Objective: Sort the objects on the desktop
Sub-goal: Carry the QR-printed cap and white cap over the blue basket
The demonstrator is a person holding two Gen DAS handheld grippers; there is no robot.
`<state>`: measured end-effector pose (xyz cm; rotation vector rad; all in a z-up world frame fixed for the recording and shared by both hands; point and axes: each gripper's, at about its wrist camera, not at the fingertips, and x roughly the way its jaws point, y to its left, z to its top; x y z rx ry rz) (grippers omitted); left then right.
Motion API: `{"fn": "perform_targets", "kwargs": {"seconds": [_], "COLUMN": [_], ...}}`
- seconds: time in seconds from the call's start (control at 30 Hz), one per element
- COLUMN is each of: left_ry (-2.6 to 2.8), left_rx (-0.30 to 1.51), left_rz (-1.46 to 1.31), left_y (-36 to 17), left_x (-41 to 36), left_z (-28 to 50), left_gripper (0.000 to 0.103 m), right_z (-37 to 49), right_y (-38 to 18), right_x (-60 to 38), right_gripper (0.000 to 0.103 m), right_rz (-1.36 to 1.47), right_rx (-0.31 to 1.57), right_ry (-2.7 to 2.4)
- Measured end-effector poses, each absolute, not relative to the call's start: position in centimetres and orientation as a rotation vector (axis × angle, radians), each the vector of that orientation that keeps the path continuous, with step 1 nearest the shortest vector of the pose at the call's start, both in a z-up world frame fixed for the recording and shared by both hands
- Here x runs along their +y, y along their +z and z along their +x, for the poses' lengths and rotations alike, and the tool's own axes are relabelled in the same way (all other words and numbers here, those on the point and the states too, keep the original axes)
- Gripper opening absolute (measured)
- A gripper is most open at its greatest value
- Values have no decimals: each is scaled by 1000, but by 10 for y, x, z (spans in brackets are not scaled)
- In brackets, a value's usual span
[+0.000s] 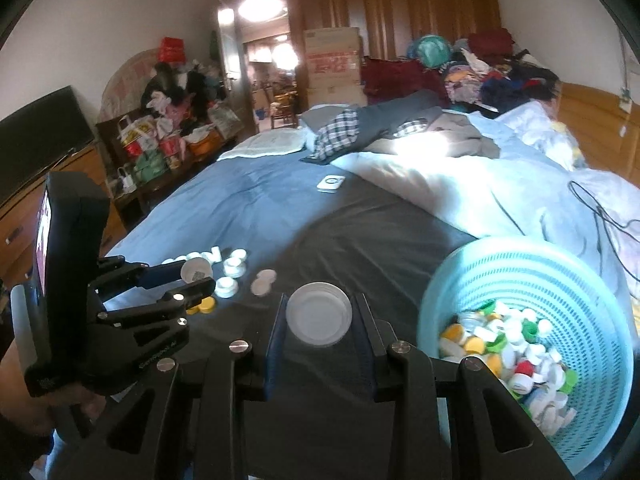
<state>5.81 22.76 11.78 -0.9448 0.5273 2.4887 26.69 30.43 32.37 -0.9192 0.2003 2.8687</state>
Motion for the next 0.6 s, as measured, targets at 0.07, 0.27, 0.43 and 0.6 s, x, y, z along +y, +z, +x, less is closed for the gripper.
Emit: {"fn": "perform_targets", "kwargs": {"seconds": [0.07, 0.27, 0.43, 0.6], "left_ry": [2474, 2440, 2413, 2367], "left_rx": [541, 572, 587, 580], "left_rz": [-940, -930, -927, -936], "left_y": [118, 120, 122, 124], "left_x": [238, 263, 287, 315], "left_z": [60, 64, 66, 64], "left_gripper": [25, 25, 25, 25], "right_z": [270, 282, 287, 293], "right_y": [324, 325, 326, 328], "right_x": [314, 343, 364, 390], "right_gripper": [34, 34, 34, 34], "right_rz": [-914, -890, -896, -900], "right_rx": [210, 245, 251, 248], "right_ry": [2857, 2818, 2789, 2745]}}
